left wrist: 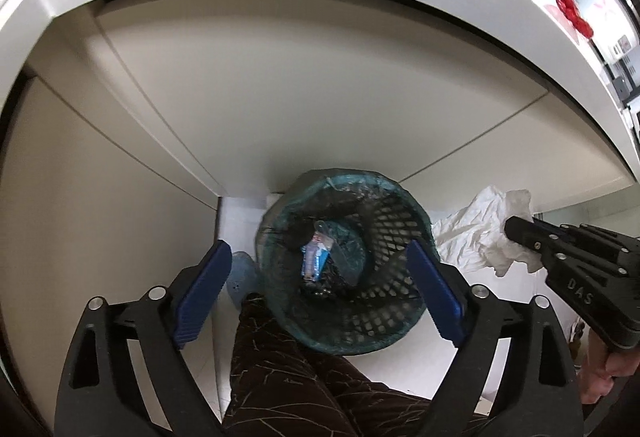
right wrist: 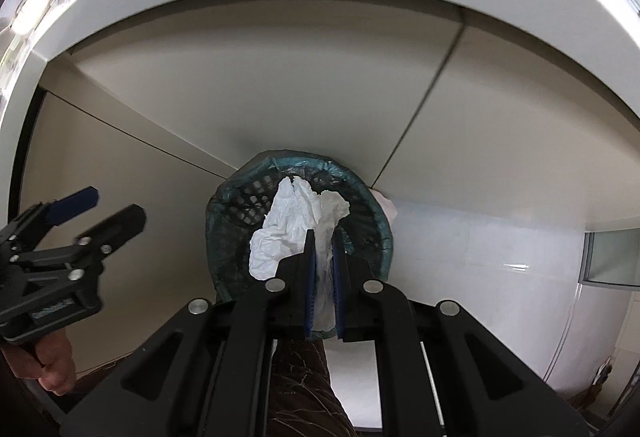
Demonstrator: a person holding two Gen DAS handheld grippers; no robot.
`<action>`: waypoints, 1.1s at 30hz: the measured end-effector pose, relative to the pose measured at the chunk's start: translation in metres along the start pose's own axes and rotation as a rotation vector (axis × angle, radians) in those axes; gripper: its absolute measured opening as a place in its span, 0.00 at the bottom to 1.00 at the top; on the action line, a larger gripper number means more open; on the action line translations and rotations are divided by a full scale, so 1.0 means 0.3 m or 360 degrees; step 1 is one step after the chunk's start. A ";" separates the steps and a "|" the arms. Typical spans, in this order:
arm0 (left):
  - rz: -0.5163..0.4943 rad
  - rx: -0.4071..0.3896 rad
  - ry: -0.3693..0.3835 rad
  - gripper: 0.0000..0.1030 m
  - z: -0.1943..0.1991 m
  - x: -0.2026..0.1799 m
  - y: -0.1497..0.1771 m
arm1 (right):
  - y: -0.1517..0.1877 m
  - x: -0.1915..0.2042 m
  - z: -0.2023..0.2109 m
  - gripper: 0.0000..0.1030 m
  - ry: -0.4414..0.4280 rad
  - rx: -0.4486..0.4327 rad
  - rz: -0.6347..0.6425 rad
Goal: Collect trash
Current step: 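Open the left tool over the wastebasket while the right tool releases the tissue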
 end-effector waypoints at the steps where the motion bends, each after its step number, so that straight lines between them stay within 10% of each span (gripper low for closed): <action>1: 0.0006 -0.0004 -0.0003 0.89 0.006 0.011 0.000 | 0.002 0.001 -0.006 0.06 0.0003 0.0002 0.0010; 25: 0.0049 -0.0002 -0.0097 0.94 0.024 0.154 0.010 | 0.017 0.019 -0.112 0.12 0.0071 0.0087 0.0167; 33: 0.0027 -0.0016 -0.0083 0.94 0.023 0.146 0.003 | 0.002 0.032 -0.068 0.40 0.0042 0.0025 0.0164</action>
Point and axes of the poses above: each gripper's, at about its wrist camera, not at the fingertips, and z roughly against the way its jaws point, x to its left, y to its underside, the point moved 9 cm from there along -z, roughly the way its jaws point, and after that the axes turned 1 degree about x, right-handed, at the moved point
